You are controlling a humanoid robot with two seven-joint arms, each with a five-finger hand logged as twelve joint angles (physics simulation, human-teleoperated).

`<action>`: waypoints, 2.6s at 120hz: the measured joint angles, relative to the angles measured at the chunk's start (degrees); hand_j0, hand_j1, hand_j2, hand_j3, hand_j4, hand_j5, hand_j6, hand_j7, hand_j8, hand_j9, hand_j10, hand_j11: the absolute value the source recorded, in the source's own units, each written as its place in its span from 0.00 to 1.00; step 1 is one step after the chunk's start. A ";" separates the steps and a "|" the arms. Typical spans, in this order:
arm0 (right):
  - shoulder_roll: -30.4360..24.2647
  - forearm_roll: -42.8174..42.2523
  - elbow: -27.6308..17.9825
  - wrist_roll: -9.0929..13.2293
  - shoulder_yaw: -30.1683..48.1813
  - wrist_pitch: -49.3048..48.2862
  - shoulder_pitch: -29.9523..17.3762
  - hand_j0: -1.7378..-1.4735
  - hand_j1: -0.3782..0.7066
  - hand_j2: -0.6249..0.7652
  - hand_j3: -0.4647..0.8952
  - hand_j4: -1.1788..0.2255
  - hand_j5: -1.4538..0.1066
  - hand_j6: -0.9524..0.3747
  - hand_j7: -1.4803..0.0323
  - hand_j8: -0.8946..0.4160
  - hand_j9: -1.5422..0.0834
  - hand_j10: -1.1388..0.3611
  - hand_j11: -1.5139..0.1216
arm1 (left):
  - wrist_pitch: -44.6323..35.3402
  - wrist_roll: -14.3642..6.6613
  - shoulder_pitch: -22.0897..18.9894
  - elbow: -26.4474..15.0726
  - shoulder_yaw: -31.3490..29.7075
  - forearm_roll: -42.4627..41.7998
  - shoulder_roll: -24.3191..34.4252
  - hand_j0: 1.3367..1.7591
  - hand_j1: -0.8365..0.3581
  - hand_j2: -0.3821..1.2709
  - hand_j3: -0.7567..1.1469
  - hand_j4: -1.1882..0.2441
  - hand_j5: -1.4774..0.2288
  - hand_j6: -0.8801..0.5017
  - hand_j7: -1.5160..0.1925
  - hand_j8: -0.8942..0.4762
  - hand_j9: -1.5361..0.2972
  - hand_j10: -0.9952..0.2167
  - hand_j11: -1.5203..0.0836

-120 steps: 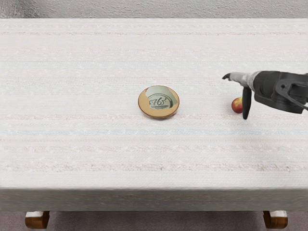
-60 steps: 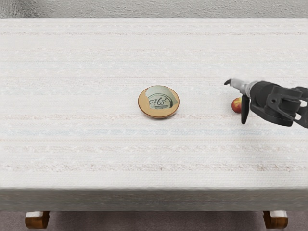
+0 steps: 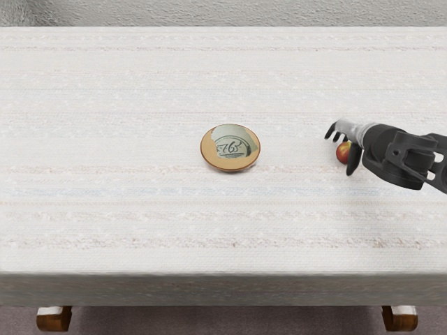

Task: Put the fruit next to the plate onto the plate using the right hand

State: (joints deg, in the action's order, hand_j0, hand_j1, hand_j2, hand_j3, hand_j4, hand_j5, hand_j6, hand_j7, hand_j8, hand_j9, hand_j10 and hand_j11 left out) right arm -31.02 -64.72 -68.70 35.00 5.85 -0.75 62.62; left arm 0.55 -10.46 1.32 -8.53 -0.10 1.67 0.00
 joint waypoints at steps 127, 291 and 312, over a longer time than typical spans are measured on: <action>0.07 3.04 0.90 -0.02 0.84 0.51 -0.10 0.31 0.59 0.55 0.34 0.40 0.41 0.32 0.45 0.40 0.44 0.39 0.42 | 0.00 0.00 0.00 0.00 0.00 0.00 0.00 0.76 0.99 0.23 0.40 0.83 0.87 0.64 0.89 0.65 0.84 0.82 0.95; 25.08 2.70 11.16 0.00 6.11 3.57 5.73 0.34 0.55 0.46 0.34 0.36 0.32 0.35 0.38 0.42 0.36 0.38 0.33 | 0.02 0.00 0.00 0.00 0.00 0.00 0.00 0.76 0.99 0.23 0.40 0.83 0.87 0.64 0.89 0.65 0.84 0.82 0.95; 27.25 2.73 11.43 -0.01 6.00 3.64 5.58 0.34 0.55 0.46 0.34 0.35 0.33 0.35 0.38 0.42 0.36 0.38 0.33 | 0.00 0.00 0.00 0.00 -0.01 0.00 0.00 0.76 0.99 0.23 0.40 0.83 0.87 0.64 0.89 0.65 0.84 0.82 0.95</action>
State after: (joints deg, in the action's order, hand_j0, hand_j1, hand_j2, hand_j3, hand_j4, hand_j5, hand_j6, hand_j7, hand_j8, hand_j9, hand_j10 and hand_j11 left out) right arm -3.77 -61.99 -57.28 34.99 11.85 2.89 68.19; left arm 0.55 -10.46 1.32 -8.53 -0.11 1.67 0.00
